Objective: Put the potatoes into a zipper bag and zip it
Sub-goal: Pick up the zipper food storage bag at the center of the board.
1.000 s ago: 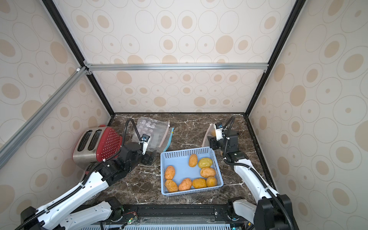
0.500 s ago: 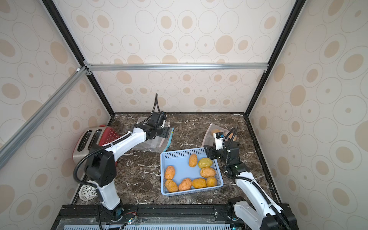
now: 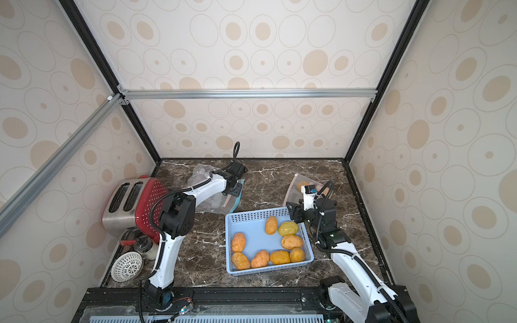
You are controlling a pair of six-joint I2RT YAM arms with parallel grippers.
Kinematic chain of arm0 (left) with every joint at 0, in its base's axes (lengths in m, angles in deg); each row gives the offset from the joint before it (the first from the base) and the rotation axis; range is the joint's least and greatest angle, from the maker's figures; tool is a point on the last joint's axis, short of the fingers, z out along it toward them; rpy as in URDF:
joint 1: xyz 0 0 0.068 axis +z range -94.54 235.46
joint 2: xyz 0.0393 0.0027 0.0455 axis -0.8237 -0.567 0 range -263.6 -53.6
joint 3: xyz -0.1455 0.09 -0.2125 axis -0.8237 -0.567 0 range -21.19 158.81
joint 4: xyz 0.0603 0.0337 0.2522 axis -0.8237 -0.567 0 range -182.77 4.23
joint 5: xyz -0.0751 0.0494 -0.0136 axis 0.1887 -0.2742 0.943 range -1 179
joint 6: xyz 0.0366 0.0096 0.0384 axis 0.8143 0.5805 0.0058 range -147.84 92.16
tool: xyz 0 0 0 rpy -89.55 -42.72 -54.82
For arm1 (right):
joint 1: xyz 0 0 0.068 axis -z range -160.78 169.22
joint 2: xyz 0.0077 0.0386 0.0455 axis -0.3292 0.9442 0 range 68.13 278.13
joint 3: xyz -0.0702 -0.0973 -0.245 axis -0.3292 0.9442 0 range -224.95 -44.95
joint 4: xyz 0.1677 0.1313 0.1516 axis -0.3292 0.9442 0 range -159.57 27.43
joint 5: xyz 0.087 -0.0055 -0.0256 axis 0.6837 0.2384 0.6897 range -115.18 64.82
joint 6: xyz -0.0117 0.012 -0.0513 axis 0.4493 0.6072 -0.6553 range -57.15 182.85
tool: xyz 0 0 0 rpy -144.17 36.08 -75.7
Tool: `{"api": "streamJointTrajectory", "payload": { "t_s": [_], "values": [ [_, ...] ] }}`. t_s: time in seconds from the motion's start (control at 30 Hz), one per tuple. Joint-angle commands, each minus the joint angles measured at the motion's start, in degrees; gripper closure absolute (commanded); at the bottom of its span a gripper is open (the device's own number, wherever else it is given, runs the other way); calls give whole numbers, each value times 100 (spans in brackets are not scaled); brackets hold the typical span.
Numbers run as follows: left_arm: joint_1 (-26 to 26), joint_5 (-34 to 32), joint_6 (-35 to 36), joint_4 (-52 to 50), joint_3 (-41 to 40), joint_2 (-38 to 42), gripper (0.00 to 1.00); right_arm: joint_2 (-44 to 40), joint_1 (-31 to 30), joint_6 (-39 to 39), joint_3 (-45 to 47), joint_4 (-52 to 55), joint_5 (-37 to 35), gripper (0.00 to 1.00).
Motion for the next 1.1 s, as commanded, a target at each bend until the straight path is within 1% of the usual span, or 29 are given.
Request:
{"api": "streamJointTrajectory", "payload": {
  "t_s": [0.0,0.07,0.17,0.2,0.3,0.4,0.43,0.5,0.6,0.67,0.73,0.9,1.07],
  "values": [
    [41,-310,65,-259,430,-154,35,58,-43,39,60,-100,6,36],
    [62,-288,124,-303,488,-250,41,40,-43,20,34,-53,5,36],
    [121,-217,169,-306,490,-315,53,17,-45,4,51,-58,8,36],
    [132,-201,181,-308,490,-342,55,25,-45,9,51,-58,13,36],
    [199,-200,182,-313,451,-378,55,69,-45,13,42,-59,35,36],
    [226,-208,203,-233,356,-346,53,118,-53,22,34,-43,46,36],
    [221,-211,195,-197,324,-334,53,139,-54,16,25,-36,43,36],
    [221,-217,200,-125,250,-327,57,153,-54,-4,-1,3,42,36],
    [263,-214,202,-21,157,-336,76,163,-54,-21,16,-15,41,36],
    [294,-156,176,-15,156,-360,93,178,-62,-18,14,-23,64,36],
    [302,-179,165,-17,167,-315,100,179,-62,-34,16,-23,67,37],
    [306,-386,123,70,49,264,100,238,-80,-48,1,-32,76,37],
    [343,-387,282,-8,-294,1187,100,311,-98,-40,-19,-14,114,38]
  ]
}}
